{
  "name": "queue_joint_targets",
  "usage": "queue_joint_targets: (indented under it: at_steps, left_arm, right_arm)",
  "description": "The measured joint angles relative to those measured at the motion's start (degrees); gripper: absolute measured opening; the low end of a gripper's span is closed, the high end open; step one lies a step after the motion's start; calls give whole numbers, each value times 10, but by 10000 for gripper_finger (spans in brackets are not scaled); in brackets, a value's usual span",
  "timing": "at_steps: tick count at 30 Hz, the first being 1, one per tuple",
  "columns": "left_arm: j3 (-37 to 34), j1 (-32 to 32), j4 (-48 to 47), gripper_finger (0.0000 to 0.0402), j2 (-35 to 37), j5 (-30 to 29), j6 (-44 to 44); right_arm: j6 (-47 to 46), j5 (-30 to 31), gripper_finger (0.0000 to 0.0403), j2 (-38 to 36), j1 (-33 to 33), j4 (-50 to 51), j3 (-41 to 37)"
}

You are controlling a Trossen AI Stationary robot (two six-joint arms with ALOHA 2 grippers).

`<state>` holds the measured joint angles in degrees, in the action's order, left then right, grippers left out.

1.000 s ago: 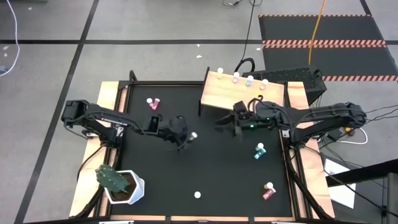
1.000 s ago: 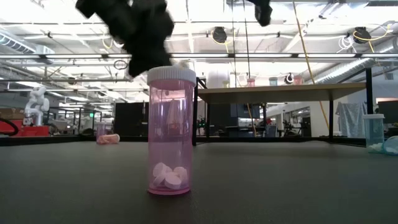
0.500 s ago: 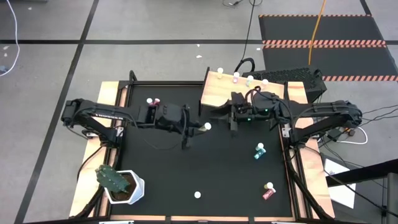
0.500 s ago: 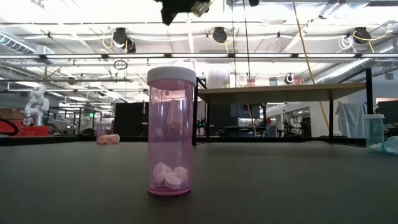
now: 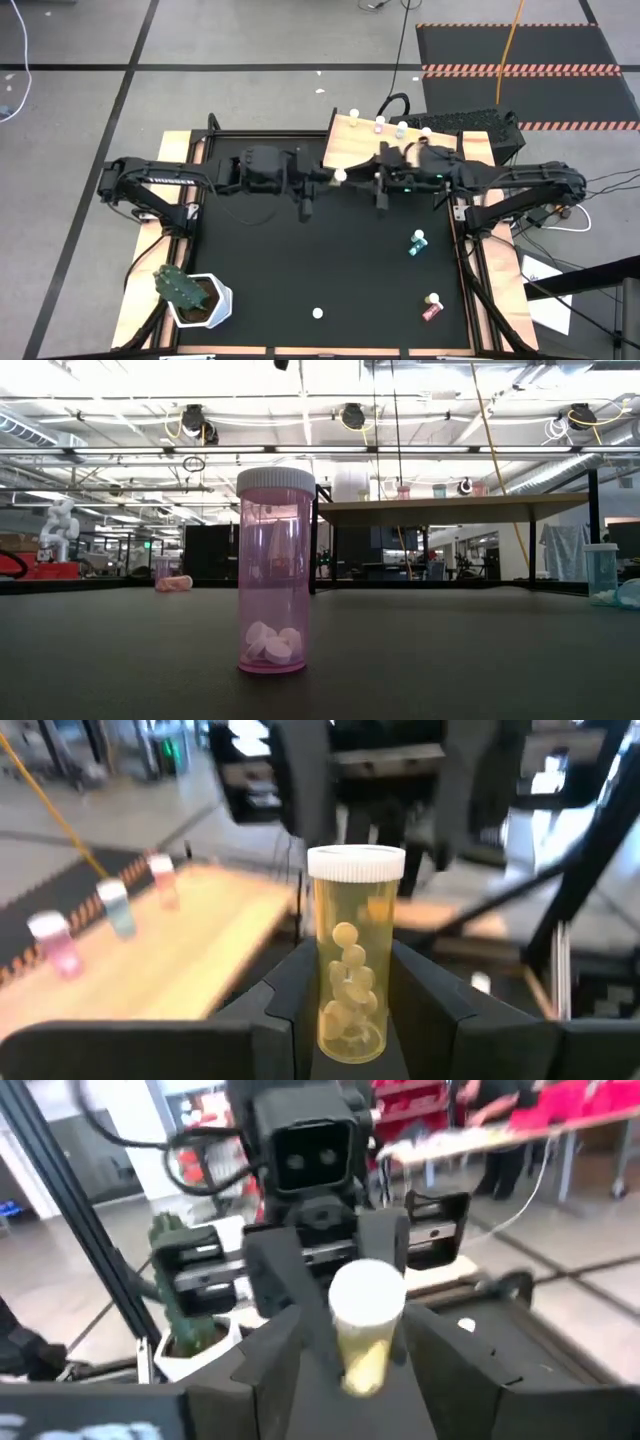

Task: Pick and place medicine bottles onto shelf by color
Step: Put the left yellow pill bottle on the shelf aligned with the other yellow pill bottle

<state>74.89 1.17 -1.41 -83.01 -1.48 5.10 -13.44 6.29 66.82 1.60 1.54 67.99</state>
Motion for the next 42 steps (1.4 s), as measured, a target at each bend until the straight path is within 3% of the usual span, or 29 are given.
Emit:
queue_joint_targets:
  at_steps: [6,10,14,18,22,34,42]
  left_arm:
    - [0,7,26,106,7,16,2]
    - [0,7,83,106,6,17,21]
    - [0,7,169,106,7,17,26]
    - [0,7,204,106,6,17,29]
    - [1,6,233,106,-2,17,55]
    - [0,-6,281,106,-55,17,98]
    - [0,-6,266,106,-64,14,64]
  right_arm:
    - [45,116,213,-77,30,0,-16]
    - [34,143,231,-102,34,-17,-52]
    - [-6,116,239,-96,34,-103,-106]
    - [-18,98,240,-77,34,-227,-145]
    - [-5,84,240,-53,34,-277,-149]
    - [23,54,238,-40,34,-257,-149]
    - [-3,21,199,-40,23,-248,-149]
